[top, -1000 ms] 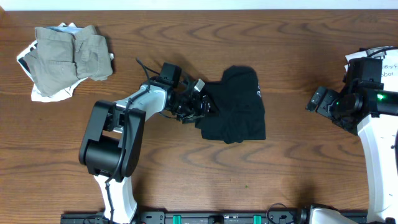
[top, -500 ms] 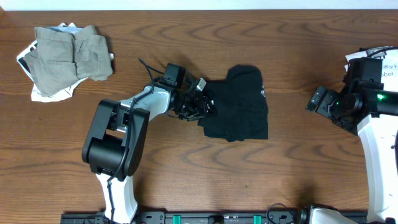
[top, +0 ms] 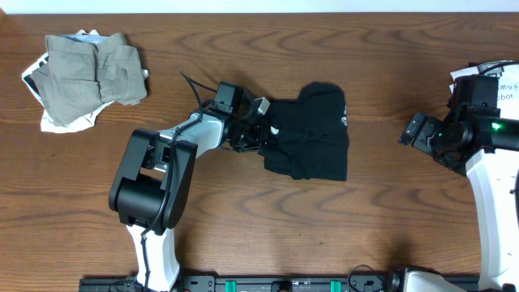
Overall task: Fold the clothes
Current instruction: 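Lift the black bundle with the left gripper and carry it to upper left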
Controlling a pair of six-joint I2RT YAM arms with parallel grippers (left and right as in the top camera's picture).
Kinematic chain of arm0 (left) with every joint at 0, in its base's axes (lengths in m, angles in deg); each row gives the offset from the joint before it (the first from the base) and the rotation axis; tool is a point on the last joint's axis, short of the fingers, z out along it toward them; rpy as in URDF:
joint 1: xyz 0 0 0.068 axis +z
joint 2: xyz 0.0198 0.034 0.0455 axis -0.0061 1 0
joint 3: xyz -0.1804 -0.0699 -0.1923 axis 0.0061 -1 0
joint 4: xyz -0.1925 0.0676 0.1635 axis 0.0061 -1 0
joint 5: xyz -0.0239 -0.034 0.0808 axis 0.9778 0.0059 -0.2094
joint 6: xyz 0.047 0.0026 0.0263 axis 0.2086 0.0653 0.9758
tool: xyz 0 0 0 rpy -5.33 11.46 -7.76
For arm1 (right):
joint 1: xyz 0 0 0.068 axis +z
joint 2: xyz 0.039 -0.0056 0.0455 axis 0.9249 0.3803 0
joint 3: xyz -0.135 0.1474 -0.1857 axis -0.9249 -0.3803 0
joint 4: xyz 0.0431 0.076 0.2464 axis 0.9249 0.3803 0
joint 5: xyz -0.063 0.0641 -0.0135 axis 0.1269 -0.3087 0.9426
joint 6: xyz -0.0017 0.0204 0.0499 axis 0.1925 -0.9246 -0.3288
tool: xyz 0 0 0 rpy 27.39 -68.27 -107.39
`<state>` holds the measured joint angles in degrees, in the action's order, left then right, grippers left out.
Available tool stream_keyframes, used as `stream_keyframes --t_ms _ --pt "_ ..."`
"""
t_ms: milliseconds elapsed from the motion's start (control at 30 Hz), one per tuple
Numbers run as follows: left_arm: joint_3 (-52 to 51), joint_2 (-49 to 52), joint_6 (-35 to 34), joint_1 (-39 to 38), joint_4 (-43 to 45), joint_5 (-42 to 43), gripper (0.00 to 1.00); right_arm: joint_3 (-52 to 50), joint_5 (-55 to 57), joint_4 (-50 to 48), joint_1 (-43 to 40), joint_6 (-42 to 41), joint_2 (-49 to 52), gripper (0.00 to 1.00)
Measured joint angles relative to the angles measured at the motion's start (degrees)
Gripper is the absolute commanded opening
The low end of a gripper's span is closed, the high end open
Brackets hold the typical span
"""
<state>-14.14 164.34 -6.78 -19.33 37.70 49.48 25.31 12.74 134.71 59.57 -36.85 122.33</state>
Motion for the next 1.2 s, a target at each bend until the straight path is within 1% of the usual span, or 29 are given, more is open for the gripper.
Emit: stream_keyframes --t_ms 133,367,600,700,933,1200 --pt "0.85 0.09 1.92 -0.04 -0.09 -1.42 0.06 0.00 0.00 0.00 0.00 0.00 0.00 0.99" --pt "5.66 0.92 4.26 0.96 0.02 -9.46 0.06 0.00 0.00 0.00 0.00 0.00 0.00 0.99" --pt "9.11 1.09 6.71 5.79 0.20 -17.55 0.06 0.00 0.00 0.00 0.00 0.00 0.00 0.99" --pt "9.92 1.09 7.37 8.74 1.70 -20.20 0.06 0.00 0.00 0.00 0.00 0.00 0.00 0.99" --pt "10.14 1.16 7.74 15.54 3.96 -22.69 0.06 0.00 0.00 0.00 0.00 0.00 0.00 0.99" --pt "12.17 1.36 8.83 20.44 5.79 -24.04 0.06 0.00 0.00 0.00 0.00 0.00 0.00 0.99"
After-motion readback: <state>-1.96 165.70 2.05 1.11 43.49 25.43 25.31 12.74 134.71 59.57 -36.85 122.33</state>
